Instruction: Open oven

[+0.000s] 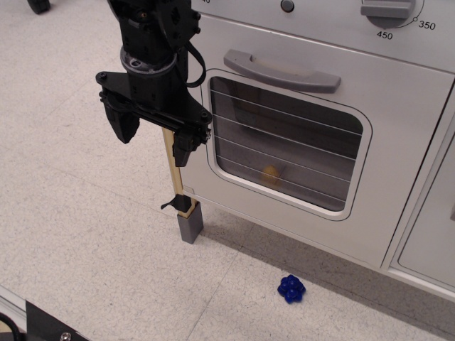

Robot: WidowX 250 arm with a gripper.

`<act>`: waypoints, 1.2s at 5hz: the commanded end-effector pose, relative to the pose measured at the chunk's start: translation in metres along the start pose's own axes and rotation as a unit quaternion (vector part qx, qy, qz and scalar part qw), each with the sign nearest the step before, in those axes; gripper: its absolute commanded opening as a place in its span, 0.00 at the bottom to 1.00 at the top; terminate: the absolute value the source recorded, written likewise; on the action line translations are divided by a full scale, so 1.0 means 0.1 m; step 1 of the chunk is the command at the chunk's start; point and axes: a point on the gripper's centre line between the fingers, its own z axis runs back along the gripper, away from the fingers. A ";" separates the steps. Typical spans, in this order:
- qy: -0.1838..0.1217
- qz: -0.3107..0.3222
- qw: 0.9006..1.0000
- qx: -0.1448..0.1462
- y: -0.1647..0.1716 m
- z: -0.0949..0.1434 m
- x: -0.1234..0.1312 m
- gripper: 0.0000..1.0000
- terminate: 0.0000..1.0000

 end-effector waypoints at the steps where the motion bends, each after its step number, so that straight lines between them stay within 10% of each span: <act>1: 0.000 0.000 1.000 0.000 0.00 0.00 0.00 1.00 0.00; 3: -0.027 0.270 0.958 -0.097 -0.17 0.32 0.39 1.00 0.00; 6: -0.035 0.568 0.811 -0.134 -0.13 0.28 0.93 1.00 0.00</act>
